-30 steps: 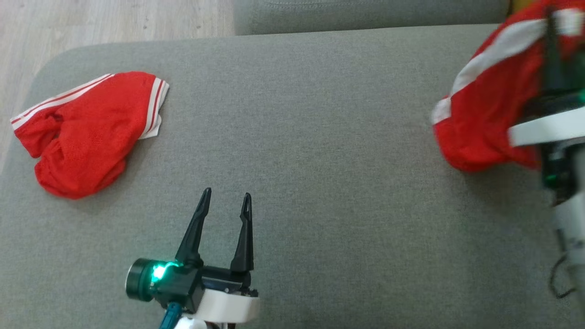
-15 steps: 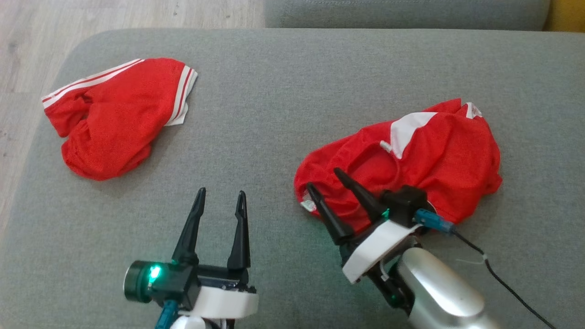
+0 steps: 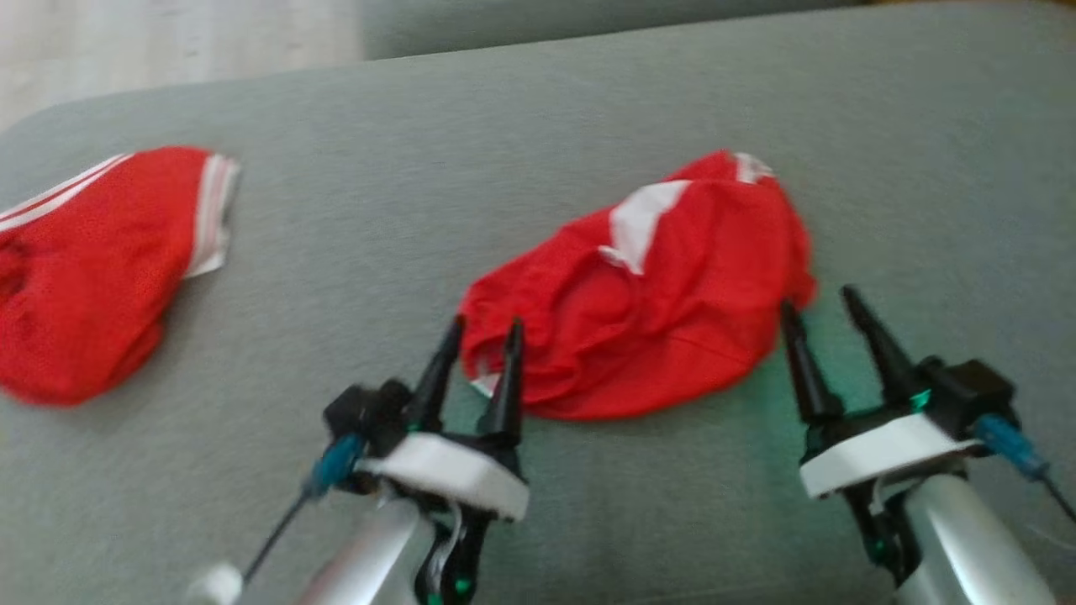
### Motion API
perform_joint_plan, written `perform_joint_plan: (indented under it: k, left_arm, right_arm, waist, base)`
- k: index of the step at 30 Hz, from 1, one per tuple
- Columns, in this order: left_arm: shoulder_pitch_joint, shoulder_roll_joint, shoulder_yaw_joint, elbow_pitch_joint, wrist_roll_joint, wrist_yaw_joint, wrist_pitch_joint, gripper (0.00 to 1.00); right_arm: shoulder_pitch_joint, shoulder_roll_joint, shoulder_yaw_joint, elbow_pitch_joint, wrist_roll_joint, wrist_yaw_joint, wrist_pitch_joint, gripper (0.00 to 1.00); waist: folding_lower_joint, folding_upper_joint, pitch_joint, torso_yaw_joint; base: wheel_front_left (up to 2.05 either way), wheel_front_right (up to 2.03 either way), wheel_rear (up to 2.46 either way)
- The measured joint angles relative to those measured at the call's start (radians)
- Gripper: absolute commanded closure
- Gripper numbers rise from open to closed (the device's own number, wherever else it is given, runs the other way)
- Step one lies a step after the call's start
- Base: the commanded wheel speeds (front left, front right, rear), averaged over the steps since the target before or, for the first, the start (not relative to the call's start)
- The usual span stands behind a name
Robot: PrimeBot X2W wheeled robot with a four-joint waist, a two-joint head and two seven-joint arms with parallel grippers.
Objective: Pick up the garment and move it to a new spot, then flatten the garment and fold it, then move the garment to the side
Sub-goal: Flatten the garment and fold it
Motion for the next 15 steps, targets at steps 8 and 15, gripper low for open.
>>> perform_joint_plan:
  k: [8,15]
  left_arm:
    - [-0.233,-0.002,-0.126,0.125,-0.511,-0.016,0.176,0.0]
    - [-0.332,-0.003,-0.152,0.24,-0.735,0.013,0.21,0.0]
  right_arm:
    - [0.005,0.057,-0.06,-0.058,-0.022,0.0,0.0,0.0]
    - [0.012,0.076,-0.068,-0.062,-0.062,0.0,0.0,0.0]
  waist:
    - [0.0,0.0,0.041,-0.143]
    - [0.0002,0.0,0.079,-0.227]
  base:
    - [0.0,0.0,0.0]
    - [0.0,0.0,0.0]
